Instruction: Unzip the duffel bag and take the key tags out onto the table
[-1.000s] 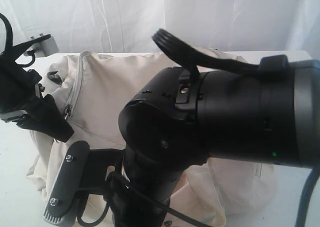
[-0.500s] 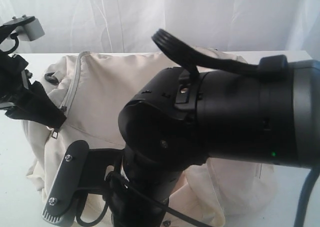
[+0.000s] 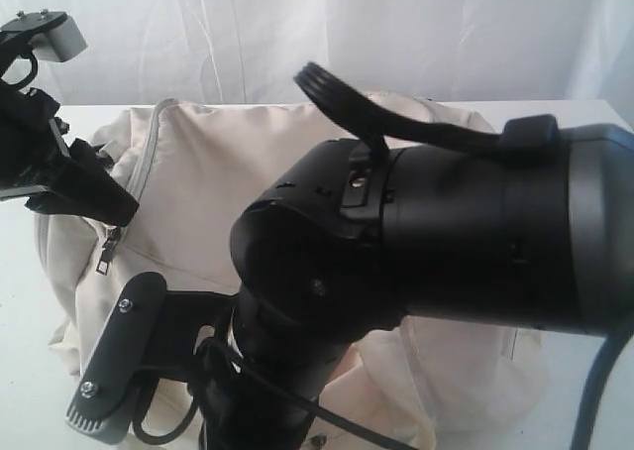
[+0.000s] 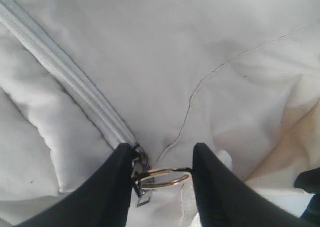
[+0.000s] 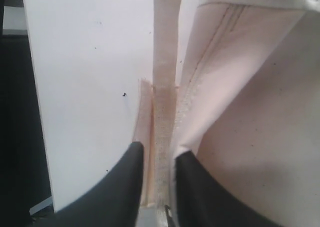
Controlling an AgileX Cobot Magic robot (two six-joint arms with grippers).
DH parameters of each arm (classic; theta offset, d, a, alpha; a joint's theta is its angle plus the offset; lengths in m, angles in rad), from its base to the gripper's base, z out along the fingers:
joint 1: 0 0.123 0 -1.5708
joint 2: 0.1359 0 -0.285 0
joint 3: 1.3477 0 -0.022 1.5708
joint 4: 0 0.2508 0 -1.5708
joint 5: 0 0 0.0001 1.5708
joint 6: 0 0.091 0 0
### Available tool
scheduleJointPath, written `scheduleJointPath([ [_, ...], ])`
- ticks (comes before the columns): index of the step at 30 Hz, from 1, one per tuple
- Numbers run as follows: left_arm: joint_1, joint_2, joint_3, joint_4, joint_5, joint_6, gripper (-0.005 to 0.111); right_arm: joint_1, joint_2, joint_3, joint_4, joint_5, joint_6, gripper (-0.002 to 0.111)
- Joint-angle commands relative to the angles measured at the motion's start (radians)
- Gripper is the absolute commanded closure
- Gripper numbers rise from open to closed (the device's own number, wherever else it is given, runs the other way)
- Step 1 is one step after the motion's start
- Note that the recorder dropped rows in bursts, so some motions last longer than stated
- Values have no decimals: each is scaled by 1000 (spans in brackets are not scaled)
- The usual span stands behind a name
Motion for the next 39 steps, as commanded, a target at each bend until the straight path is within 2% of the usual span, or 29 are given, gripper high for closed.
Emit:
scheduleJointPath([
  [1, -1, -11, -4, -14, 8, -1, 107, 10, -39, 3, 32, -84, 12, 64],
  [3, -1, -11, -4, -14, 8, -1, 107, 8, -60, 3, 30, -112, 12, 54],
  [5, -1, -11, -4, -14, 8, -1, 107, 8, -83, 3, 27, -150, 12, 50],
  [9, -1, -11, -4, -21, 11, -3, 107, 8, -114, 3, -40, -273, 83, 50],
  [13, -1, -14, -4, -22, 15, -3, 107, 4, -110, 3, -255, -415, 314, 50],
  [16, -1, -23, -4, -22, 29, -4, 107, -11, -102, 3, -326, -474, 406, 48],
  [24, -1, -52, -4, -22, 42, -4, 107, -64, -13, 3, -328, -587, 417, 36],
  [32, -1, -80, -4, -22, 54, -4, 107, -133, 82, 3, -328, -691, 419, 36],
  [36, -1, -87, -4, -25, 60, -4, 107, -152, 107, 3, -328, -736, 419, 40],
  [38, -1, -87, -4, -25, 60, -4, 107, -152, 107, 3, -328, -737, 419, 54],
  [39, -1, -87, -4, -25, 60, -4, 107, -152, 107, 3, -328, -737, 419, 70],
])
